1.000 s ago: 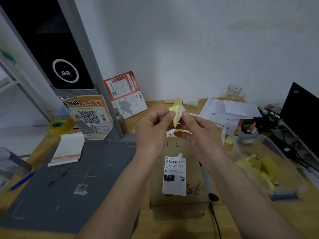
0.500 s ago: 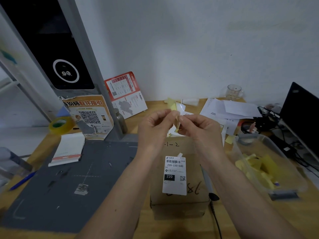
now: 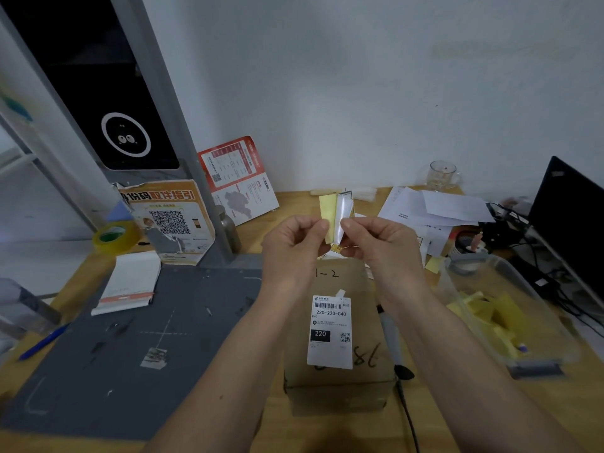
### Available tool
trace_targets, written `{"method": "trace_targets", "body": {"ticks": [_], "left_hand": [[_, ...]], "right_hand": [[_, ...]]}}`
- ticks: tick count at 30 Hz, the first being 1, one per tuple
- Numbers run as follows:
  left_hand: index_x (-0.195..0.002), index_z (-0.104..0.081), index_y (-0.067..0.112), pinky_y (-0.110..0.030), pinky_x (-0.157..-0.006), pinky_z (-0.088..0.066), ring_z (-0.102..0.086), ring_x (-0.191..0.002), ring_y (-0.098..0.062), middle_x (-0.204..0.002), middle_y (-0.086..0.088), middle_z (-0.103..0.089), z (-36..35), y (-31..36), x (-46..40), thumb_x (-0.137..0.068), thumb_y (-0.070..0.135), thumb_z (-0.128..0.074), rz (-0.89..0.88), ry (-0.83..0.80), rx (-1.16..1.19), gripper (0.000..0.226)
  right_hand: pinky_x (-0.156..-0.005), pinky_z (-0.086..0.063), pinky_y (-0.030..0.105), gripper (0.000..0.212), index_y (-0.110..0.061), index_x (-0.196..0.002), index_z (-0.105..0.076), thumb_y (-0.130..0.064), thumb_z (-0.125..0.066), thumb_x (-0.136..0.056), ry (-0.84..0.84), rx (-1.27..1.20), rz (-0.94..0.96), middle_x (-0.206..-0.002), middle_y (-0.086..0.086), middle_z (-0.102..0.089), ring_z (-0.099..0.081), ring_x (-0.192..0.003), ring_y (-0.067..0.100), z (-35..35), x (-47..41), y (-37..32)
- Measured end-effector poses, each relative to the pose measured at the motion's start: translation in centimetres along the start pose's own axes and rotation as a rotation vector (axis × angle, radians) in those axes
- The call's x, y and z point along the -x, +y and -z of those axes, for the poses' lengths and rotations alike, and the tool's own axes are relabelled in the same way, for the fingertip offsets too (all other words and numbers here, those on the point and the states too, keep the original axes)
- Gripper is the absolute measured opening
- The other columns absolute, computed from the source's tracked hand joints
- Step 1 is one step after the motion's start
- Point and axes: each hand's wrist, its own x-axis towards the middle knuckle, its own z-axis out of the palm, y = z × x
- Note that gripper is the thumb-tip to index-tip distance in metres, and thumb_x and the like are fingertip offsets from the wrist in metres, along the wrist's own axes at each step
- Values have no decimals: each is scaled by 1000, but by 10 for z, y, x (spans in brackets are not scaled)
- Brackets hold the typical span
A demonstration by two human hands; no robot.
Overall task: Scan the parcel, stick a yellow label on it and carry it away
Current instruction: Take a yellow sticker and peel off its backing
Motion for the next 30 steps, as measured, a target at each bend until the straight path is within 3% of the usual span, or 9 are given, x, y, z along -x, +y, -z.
{"method": "trace_targets", "body": {"ticks": [7, 13, 19, 24, 30], "left_hand": [[-91, -67, 5, -18, -68, -57, -62, -73, -11, -80, 3, -66, -2, -1, -2, -91, 8, -58, -4, 63, -18, 9], [-99, -71, 15, -20, -81, -55, -69, -90, -10, -94, 0, -74, -4, -4, 5, -85, 19, -68, -86, 7, -96, 16], [-89, -73, 8, -25, -77, -58, -68, -85, -24, -97, -20, -72, 0, -8, 0, -89, 14, -62, 14, 15, 30, 13], [-84, -71, 12, -26, -76, -57, -66, -80, -18, -88, -14, -72, 0, -11, -4, -90, 16, -62, 37, 59, 32, 12], [-90, -67, 4, -14, -62, -55, -64, -76, -14, -86, -9, -69, 0, -15, -8, -92, 17, -58, 55, 111, 57, 15]], "right_hand": [[-64, -54, 25, 12, -21, -79, -71, -13, -66, -86, 10, -26, -7, -76, 0, -70, -65, -71, 13, 1, 1, -1], [-66, -56, 28, 10, -13, -85, -72, -13, -63, -88, -46, -43, -30, -79, 5, -71, -67, -73, 14, 2, 3, 1], [-67, -55, 29, 12, -11, -84, -74, -13, -62, -88, -44, -63, -49, -83, 12, -73, -66, -75, 17, 3, 1, 4], [-70, -57, 33, 16, -8, -88, -74, -12, -59, -90, -45, -74, -55, -89, 14, -74, -67, -78, 19, 3, 1, 7], [-66, -58, 30, 20, -8, -89, -73, -11, -54, -93, -55, -80, -63, -94, 21, -72, -66, -79, 22, 4, -1, 9]]}}
